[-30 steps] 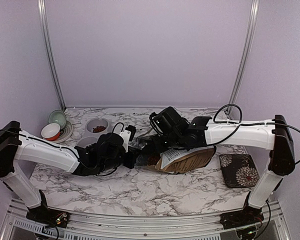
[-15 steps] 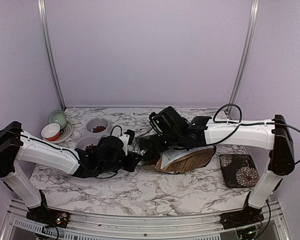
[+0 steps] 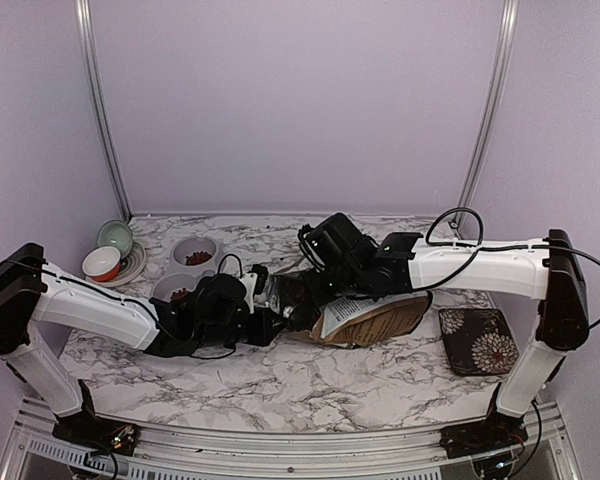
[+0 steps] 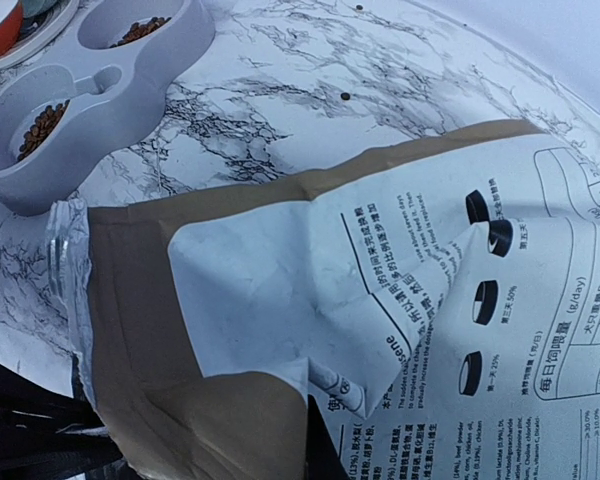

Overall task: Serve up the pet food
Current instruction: Collect the pet food from the pet food bag, then place the pet food in the pet food bowl.

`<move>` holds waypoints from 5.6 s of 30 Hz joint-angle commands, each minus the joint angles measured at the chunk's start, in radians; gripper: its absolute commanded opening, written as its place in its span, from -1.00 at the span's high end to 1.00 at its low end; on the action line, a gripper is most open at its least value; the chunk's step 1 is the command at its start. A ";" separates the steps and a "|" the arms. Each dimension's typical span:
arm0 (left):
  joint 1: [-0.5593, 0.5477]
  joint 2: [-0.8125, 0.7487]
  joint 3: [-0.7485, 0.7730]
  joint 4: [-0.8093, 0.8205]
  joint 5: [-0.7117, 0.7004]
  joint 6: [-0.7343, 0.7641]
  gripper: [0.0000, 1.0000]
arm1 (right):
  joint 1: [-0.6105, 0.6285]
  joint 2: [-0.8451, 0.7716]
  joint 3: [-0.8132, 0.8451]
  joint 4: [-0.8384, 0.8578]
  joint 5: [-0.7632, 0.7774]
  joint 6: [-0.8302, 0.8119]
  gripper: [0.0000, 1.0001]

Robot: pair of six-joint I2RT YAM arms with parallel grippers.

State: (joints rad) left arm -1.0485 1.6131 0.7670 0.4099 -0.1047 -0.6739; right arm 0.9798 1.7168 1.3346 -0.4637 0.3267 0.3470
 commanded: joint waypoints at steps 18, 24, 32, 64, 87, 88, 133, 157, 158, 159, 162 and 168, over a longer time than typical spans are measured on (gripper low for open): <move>0.000 0.009 0.010 0.047 0.139 -0.225 1.00 | -0.002 -0.054 -0.027 0.024 0.037 0.015 1.00; 0.008 -0.015 0.007 0.073 0.162 -0.267 1.00 | -0.003 -0.072 -0.043 0.026 0.044 0.020 1.00; 0.026 -0.040 -0.007 0.102 0.191 -0.330 1.00 | -0.003 -0.081 -0.051 0.026 0.043 0.025 1.00; 0.140 -0.226 -0.199 0.270 0.247 -0.510 1.00 | -0.003 -0.076 -0.030 0.009 0.050 0.028 1.00; 0.193 -0.305 -0.290 0.376 0.293 -0.613 1.00 | -0.003 -0.063 -0.017 -0.001 0.056 0.040 1.00; 0.194 -0.308 -0.294 0.381 0.294 -0.616 1.00 | -0.003 -0.065 -0.015 -0.001 0.059 0.042 1.00; 0.331 -0.616 -0.492 0.422 0.289 -0.729 1.00 | -0.040 -0.046 0.032 -0.021 0.072 0.035 1.00; 0.538 -0.818 -0.595 0.296 0.313 -0.736 1.00 | -0.041 -0.043 0.012 -0.012 0.060 0.041 1.00; 0.547 -0.826 -0.598 0.291 0.317 -0.736 1.00 | -0.041 -0.043 0.012 -0.011 0.060 0.042 1.00; 0.556 -0.834 -0.600 0.283 0.320 -0.735 1.00 | -0.041 -0.043 0.012 -0.010 0.059 0.041 1.00; 0.588 -0.866 -0.604 0.251 0.333 -0.727 1.00 | -0.041 -0.045 0.010 -0.012 0.060 0.042 1.00; 0.659 -0.949 -0.617 0.144 0.353 -0.702 1.00 | -0.041 -0.049 0.003 -0.012 0.063 0.043 1.00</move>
State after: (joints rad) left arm -0.4232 0.7158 0.1608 0.6205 0.2195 -1.4025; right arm 0.9665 1.6737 1.3144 -0.4889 0.3420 0.3740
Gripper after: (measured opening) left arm 0.109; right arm 0.004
